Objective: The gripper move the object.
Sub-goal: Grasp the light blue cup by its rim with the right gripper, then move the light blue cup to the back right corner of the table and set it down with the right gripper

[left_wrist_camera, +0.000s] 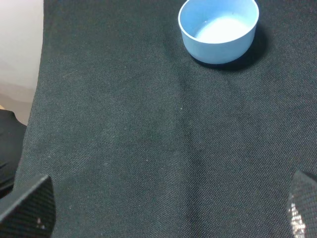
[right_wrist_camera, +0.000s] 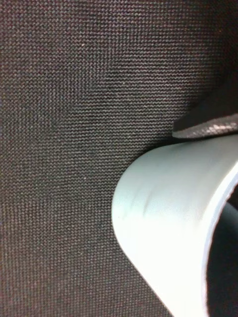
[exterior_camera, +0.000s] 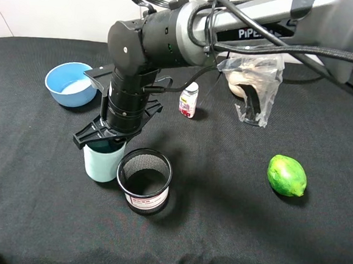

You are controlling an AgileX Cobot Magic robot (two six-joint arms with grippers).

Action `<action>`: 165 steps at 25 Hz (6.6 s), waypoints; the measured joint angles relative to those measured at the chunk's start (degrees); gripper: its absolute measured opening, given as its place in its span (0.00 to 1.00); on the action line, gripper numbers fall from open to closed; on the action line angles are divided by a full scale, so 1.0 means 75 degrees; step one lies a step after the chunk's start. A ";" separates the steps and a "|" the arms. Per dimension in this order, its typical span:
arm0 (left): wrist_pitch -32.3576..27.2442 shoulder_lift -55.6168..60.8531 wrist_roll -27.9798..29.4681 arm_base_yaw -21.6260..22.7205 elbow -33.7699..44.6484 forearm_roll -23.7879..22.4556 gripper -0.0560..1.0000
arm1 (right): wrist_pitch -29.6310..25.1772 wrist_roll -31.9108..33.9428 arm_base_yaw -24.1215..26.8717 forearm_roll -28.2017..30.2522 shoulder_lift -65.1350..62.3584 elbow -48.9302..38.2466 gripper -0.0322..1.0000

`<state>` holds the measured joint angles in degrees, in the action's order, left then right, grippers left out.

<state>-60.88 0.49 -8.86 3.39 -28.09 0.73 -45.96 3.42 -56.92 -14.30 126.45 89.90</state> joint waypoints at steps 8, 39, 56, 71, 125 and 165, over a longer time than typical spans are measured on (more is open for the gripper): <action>0.0000 0.0000 0.0000 0.0000 0.0000 0.0000 0.99 | -0.0065 0.0000 0.0000 0.0007 -0.0055 0.0014 0.06; 0.0000 0.0000 0.0000 0.0000 0.0000 0.0000 0.99 | -0.1428 0.0149 0.0112 0.0143 -0.1005 0.0453 0.06; 0.0000 0.0000 0.0000 0.0000 0.0000 0.0000 0.99 | -0.3192 0.0149 0.0204 0.1505 -0.1129 0.2491 0.06; 0.0000 0.0000 0.0000 0.0000 0.0000 0.0000 0.99 | -0.3231 -0.0062 0.1309 0.1567 -0.1781 0.2499 0.06; 0.0000 0.0000 0.0000 0.0000 0.0000 0.0000 0.99 | -0.3217 -0.0144 0.6050 0.2449 -0.1903 0.1804 0.05; 0.0000 0.0000 0.0000 0.0000 0.0000 0.0000 0.99 | -0.1859 -0.0033 0.7055 0.2437 -0.0091 0.1712 0.05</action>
<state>-60.88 0.49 -8.86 3.39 -28.09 0.73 -59.90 3.17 -4.01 3.97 125.77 102.74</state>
